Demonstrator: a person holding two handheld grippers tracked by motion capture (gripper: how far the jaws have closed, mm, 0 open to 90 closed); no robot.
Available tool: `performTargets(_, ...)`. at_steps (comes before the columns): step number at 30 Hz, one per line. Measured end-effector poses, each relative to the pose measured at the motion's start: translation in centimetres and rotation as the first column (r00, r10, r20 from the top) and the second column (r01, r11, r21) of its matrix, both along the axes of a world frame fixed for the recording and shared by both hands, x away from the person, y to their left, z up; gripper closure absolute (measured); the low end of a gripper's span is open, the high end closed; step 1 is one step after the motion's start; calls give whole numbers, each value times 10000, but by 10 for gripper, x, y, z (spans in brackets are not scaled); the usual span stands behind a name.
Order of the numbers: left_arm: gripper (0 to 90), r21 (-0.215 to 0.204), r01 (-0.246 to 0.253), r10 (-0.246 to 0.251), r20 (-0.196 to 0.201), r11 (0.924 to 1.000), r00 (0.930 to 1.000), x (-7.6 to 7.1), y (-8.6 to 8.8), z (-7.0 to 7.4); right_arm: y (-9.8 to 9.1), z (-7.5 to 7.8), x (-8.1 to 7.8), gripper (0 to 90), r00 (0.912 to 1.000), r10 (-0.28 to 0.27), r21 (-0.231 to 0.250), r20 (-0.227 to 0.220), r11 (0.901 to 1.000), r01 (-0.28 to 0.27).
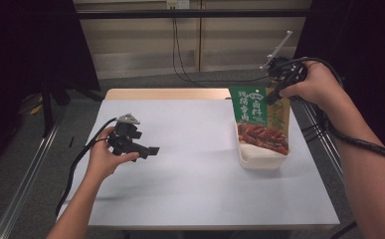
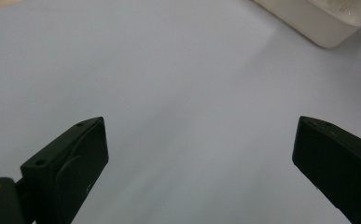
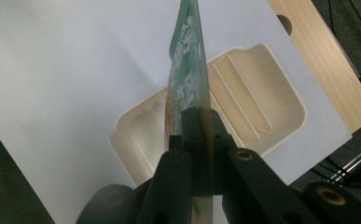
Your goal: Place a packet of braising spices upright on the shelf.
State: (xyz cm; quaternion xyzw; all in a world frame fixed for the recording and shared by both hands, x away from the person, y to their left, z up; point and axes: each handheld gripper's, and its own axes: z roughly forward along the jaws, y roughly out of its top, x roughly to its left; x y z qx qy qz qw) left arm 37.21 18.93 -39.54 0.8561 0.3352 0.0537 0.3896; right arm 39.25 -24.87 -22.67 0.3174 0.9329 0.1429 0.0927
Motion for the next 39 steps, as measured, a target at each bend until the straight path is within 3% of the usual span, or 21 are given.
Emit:
performTargets(9,36,-55,-137,137,-2,9999,9999,-1,1,-3,-11,-7,-4,900,9995,-286,46,-102,9996,287)
performTargets(39,37,-116,-18,17,-120,9999,9999,-1,4,-7,-21,-34,-5,900,9953,-641,122,-729,9978,651)
